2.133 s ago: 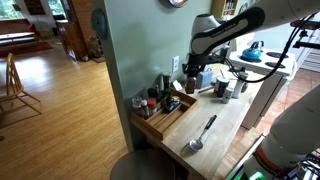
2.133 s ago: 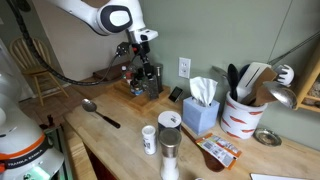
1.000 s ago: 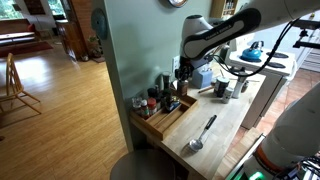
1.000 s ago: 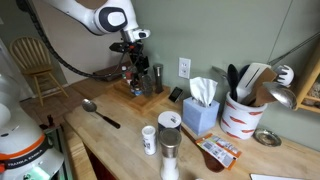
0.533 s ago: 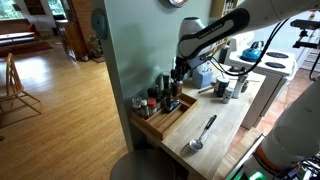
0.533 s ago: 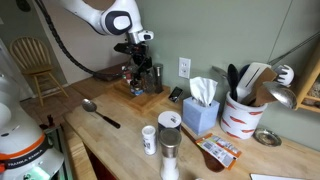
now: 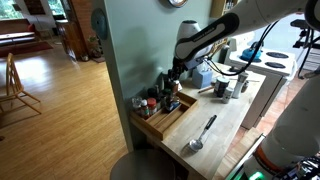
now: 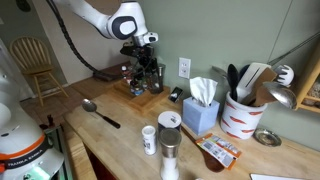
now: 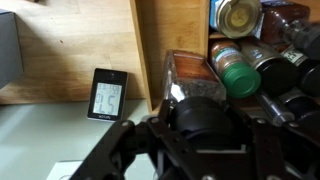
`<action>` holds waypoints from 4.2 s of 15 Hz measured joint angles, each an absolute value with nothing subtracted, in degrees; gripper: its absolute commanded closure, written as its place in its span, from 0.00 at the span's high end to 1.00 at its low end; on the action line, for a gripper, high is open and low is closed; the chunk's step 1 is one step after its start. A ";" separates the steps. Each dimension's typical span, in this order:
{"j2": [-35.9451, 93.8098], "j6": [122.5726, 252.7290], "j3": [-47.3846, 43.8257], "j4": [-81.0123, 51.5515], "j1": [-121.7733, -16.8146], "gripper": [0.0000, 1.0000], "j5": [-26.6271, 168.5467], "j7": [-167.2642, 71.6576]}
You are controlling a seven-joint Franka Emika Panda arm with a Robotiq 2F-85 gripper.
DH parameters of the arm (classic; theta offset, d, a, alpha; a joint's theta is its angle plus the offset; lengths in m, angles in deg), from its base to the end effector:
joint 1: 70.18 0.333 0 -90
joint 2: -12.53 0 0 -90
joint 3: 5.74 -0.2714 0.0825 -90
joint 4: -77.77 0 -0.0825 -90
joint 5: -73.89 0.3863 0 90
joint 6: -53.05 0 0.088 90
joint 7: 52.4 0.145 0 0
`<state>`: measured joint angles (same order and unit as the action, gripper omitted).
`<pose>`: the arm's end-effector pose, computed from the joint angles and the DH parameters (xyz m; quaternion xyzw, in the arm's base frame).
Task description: Put one glass jar in the box
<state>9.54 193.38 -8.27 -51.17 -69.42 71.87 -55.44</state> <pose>0.5498 0.0307 0.3297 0.9898 0.0669 0.1251 0.0137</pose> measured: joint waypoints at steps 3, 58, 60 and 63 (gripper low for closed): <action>10.54 193.38 -7.84 -51.06 -69.63 0.30 69.55 -55.44; 2.06 168.28 0.42 -47.58 -75.97 1.00 82.76 -45.84; -0.57 168.27 1.06 -48.76 -77.20 1.00 83.01 -41.85; -2.72 168.27 1.12 -49.71 -78.09 1.00 82.97 -39.22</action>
<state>-2.72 168.27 1.12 -49.71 -78.09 82.97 -39.22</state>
